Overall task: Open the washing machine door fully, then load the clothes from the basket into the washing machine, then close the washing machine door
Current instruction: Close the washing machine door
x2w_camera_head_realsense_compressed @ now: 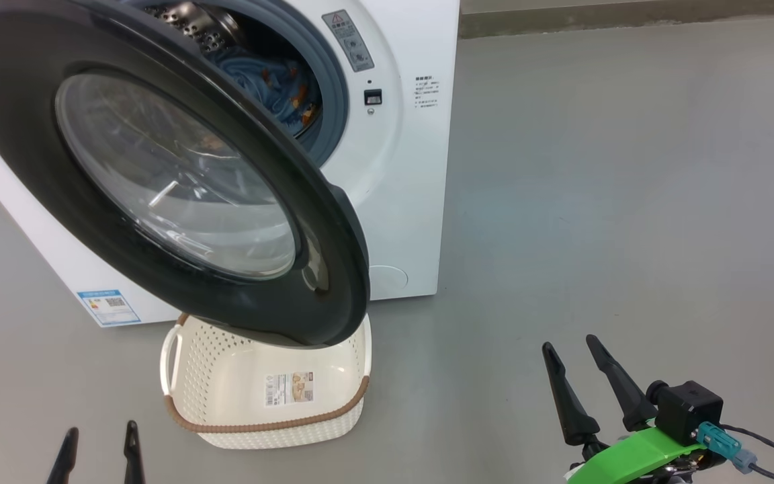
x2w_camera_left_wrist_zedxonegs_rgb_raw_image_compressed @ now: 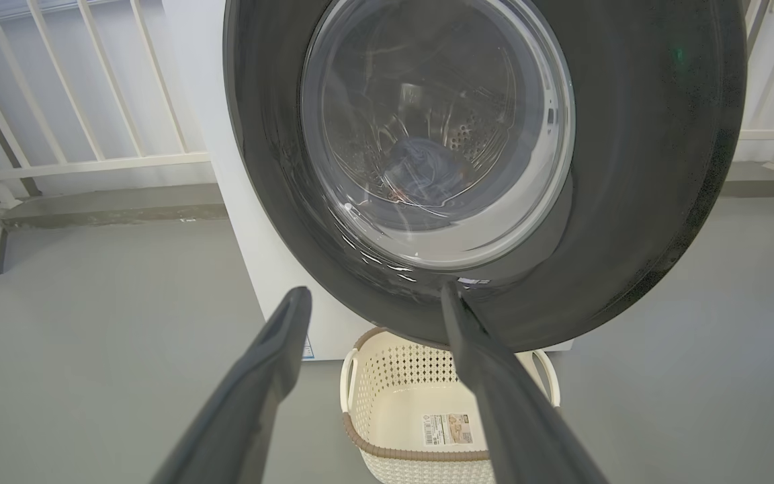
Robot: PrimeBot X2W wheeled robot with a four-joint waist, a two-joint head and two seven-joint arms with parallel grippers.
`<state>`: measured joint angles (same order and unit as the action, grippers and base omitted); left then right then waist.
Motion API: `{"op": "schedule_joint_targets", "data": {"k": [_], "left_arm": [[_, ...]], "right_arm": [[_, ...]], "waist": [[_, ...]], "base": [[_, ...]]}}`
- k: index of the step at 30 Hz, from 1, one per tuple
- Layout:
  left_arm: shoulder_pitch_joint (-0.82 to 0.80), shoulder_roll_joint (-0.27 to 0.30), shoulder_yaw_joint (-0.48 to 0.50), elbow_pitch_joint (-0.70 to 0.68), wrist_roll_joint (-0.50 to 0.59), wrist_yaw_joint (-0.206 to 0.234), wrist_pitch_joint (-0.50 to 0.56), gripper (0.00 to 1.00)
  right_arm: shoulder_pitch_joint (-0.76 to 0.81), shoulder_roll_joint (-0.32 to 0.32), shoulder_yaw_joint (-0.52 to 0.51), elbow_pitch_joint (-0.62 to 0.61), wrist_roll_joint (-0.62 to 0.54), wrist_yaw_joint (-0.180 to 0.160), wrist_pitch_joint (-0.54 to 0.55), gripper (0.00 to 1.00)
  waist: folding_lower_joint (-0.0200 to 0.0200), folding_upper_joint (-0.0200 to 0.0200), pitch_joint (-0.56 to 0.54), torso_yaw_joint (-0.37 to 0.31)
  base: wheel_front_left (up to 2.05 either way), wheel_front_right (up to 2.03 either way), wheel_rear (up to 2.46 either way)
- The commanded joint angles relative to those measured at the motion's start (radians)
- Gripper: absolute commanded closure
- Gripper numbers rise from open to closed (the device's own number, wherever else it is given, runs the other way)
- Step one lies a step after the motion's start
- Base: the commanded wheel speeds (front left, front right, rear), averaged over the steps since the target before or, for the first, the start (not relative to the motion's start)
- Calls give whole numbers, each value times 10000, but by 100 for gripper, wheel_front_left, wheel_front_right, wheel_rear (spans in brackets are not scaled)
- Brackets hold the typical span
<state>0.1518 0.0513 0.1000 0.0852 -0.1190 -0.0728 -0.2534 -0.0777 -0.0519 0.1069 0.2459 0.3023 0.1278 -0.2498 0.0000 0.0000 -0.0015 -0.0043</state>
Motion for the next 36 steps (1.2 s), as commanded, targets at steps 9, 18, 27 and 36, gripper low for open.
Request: {"op": "schedule_joint_targets", "data": {"k": [9,18,27,36], "left_arm": [[-264,29,283,61,335,242,-83,0],[-248,7,324,47,250,331,-83,0],[-169,-5,322,40,140,438,-83,0],[-94,-9,267,4,63,591,-84,0]], "right_arm": [[13,16,182,-287,-82,29,-120,0],[20,16,203,-268,-71,29,-120,0],[9,16,168,-231,-116,29,-120,0],[32,16,152,-207,-152,29,-120,0]], "waist": [[0,0,-28,13],[0,0,-27,1],[0,0,-50,-23],[0,0,-83,-12]], "base": [[0,0,0],[0,0,0],[0,0,0],[0,0,0]]}}
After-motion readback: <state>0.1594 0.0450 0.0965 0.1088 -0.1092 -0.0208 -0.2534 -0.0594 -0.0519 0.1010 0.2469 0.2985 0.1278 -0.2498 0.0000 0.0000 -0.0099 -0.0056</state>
